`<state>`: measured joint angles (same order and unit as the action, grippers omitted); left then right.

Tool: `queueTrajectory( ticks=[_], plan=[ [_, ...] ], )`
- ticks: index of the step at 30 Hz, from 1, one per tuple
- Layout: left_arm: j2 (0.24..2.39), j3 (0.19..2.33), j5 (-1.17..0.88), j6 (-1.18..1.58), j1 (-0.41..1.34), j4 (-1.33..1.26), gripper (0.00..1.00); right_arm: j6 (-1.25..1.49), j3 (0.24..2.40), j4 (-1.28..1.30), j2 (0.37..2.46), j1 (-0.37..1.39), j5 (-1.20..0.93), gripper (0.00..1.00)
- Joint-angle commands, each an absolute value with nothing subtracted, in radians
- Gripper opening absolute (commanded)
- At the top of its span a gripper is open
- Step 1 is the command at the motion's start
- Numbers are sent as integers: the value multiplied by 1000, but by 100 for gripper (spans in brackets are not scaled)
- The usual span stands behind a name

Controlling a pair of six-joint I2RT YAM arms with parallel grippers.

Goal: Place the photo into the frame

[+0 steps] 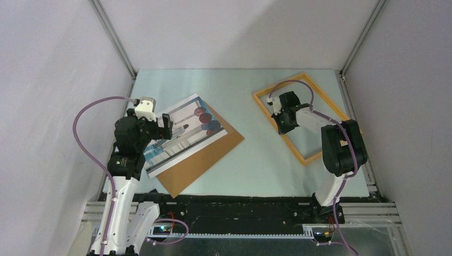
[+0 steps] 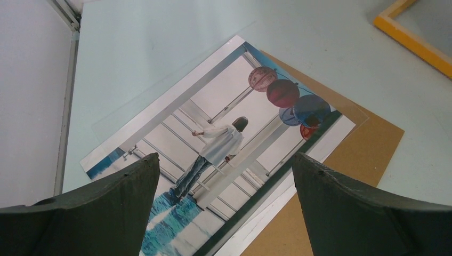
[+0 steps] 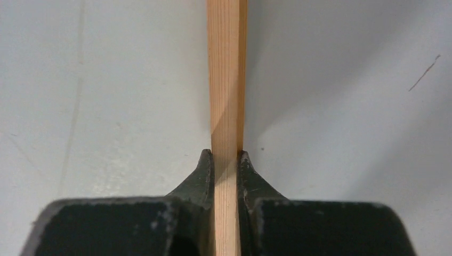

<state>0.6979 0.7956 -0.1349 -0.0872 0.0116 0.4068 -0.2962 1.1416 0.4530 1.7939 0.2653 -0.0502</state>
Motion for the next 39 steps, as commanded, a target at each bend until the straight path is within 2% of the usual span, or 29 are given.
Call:
queueTrajectory(
  ticks=[1,4,17,28,31,33,35,36,38,39],
  plan=[
    [682,830,-130,-104,5,389,98,-97,1204,541,1817,324,-95,3],
    [681,826,-110,-113,5,389,98,-36,1217,555,1844,372,-116,0],
    [759,800,-48,-129,5,387,98,233,1290,518,2016,464,-283,0],
    [871,814,-112,-175,5,385,98,446,1290,401,2056,500,-333,2],
    [891,817,-112,-189,5,384,98,475,1291,381,2061,518,-334,6],
    [897,816,-109,-197,5,386,98,476,1290,383,2060,526,-331,13],
    [900,814,-102,-206,5,386,98,462,1290,391,2052,527,-323,23],
    [901,814,-96,-214,5,385,98,446,1290,395,2039,526,-308,33],
    [904,812,-72,-220,5,387,98,414,1290,400,2009,525,-290,45],
    [908,814,-60,-222,5,387,98,403,1290,404,1996,525,-277,48]
  ],
)
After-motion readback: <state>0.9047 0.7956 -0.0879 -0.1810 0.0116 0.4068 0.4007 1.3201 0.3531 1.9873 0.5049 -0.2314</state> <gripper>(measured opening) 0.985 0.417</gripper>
